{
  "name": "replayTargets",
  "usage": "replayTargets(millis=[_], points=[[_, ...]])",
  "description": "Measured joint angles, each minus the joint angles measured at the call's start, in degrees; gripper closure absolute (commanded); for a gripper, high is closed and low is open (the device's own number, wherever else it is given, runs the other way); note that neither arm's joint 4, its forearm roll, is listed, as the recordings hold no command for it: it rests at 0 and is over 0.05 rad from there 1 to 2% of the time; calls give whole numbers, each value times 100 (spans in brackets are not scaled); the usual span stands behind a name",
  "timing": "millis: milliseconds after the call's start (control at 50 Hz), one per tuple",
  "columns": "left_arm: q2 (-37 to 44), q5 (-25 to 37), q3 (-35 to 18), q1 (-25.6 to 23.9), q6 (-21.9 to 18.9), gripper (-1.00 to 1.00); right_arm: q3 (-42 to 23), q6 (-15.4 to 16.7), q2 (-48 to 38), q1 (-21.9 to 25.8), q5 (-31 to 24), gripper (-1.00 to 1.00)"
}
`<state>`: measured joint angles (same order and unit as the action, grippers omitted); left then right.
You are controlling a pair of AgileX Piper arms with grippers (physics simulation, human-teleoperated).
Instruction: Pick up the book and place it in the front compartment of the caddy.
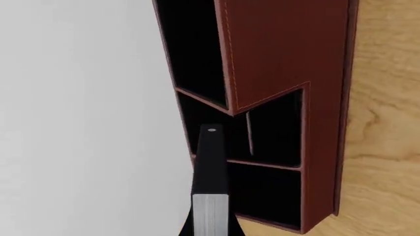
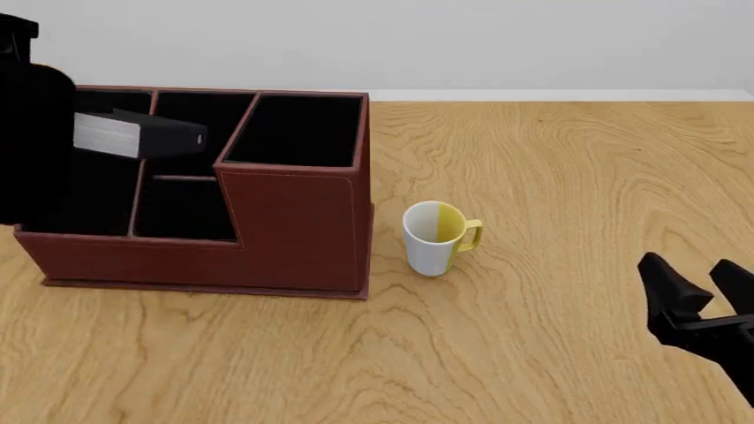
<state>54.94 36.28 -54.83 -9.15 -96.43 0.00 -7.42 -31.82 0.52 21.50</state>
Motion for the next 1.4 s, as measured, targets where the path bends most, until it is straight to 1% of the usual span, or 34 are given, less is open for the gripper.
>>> replayTargets(millis=[200,340,580,760,1080,1400], points=[[481,-332,-289,92,35,100,0,6,16,-10,-9,-100],[804,-427,-525,146,172,100,0,8,5,-21,1,-100],[1217,-210,-975,109,519,100,0,9,-30,-37,19,-100],[1446,-135,-1141,30,605,100,0,18,-228,-45,180,-100],[1865,-206,-1223,1,669,100,0,40,-562,-66,452,-100],[2176,-353,-1229,73,742,100,0,52,-674,-86,533,-100]])
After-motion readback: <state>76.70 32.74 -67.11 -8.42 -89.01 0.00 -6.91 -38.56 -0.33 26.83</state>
